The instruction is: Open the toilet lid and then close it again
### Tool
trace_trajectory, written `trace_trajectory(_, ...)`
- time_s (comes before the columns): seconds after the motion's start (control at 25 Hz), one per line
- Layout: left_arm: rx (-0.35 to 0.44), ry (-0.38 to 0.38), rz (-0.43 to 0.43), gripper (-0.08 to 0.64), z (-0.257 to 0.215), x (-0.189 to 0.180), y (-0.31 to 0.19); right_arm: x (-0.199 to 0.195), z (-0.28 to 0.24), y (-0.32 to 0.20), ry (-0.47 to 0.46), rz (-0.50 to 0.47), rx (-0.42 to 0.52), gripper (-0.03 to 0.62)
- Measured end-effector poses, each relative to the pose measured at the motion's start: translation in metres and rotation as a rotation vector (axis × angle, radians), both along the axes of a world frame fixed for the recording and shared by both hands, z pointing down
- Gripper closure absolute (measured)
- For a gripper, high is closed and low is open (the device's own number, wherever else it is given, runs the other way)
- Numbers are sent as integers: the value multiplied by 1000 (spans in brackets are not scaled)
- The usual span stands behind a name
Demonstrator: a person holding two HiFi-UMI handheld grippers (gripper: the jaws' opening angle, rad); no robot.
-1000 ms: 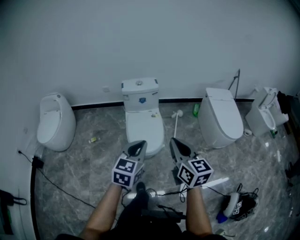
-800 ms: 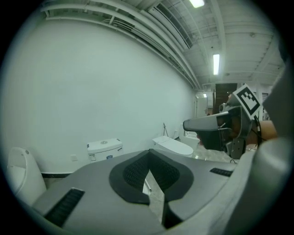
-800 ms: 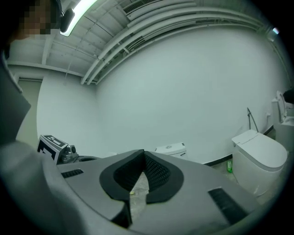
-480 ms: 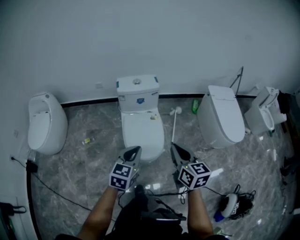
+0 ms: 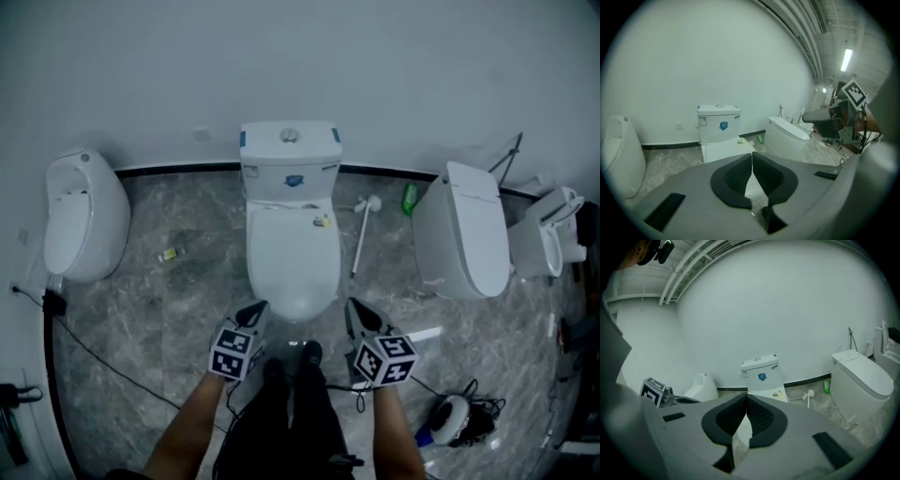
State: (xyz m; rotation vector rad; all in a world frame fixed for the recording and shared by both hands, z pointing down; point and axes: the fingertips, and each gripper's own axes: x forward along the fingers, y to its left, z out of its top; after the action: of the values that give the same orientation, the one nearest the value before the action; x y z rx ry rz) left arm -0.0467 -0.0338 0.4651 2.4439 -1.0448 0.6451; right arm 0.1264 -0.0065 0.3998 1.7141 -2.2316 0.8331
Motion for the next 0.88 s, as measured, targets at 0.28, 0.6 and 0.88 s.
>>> trace_trajectory(0.28,-138,-20,-74,512,105,-8,-18,-5,100,-30,8,-111,-79,584)
trace_trajectory(0.6,-276,9,-154,449,215,-24,-27,-22,207,-36,31,-191,-182,581)
trace_trajectory(0.88,-394,97,-200,310,277,-21,-25,-13,266,-27,31,-142,-236,577)
